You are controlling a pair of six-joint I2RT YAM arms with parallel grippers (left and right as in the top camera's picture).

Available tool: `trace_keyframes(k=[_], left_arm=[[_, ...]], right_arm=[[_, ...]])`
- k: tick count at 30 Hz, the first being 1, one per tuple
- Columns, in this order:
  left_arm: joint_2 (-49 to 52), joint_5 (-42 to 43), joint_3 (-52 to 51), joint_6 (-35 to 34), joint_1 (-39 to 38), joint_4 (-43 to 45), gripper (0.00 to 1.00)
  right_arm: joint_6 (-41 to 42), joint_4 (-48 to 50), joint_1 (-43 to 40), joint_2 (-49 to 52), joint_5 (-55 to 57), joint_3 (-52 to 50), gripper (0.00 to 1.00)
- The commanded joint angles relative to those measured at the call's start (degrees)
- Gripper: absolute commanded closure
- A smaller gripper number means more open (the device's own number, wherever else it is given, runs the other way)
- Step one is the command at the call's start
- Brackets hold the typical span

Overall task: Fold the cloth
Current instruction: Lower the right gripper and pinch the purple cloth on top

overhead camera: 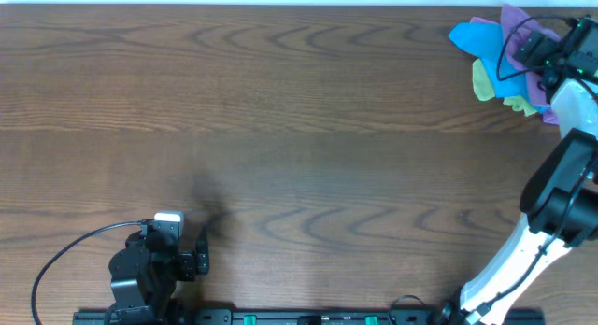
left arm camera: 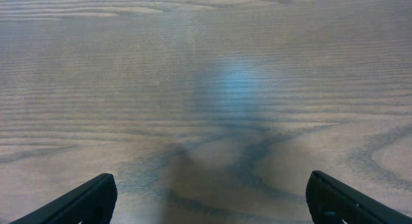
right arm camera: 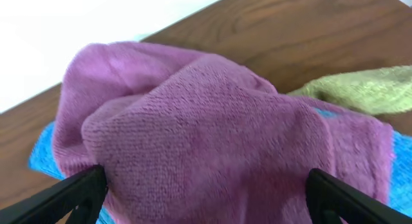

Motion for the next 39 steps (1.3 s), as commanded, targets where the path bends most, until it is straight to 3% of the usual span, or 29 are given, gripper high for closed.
trace_keyframes(k=[1,17,20,22,33,39], left_arm=[[-0.3,-0.6,-2.8,1.4,-0.2,-2.5,0.05],[-0.3,-0.6,-2.8,1.4,-0.2,-2.5,0.05],[-0.3,-0.6,-2.8,1.4,-0.2,-2.5,0.05],[-0.3,-0.6,-2.8,1.4,-0.2,-2.5,0.05],[-0.3,-0.6,-2.8,1.4,-0.2,-2.5,0.05],[-0.3,-0.6,-2.8,1.4,-0.2,-2.5,0.05]], right_arm=[[2.0,-0.9,0.0,0.8,-2.8,2.2,0.01],[2.3,-4.8,1.1,2.2,-4.4,2.2,0.01],[2.3,-4.9,1.1,3.0,-4.4,2.2,0.06],[2.3,-5.0,1.1,3.4,-4.3,2.2,0.14],[1.1,-4.9,1.2,3.1,-2.6,2.2,0.96],[-2.3,-6.6,1.9,-0.2,-2.7,2.2,0.99]])
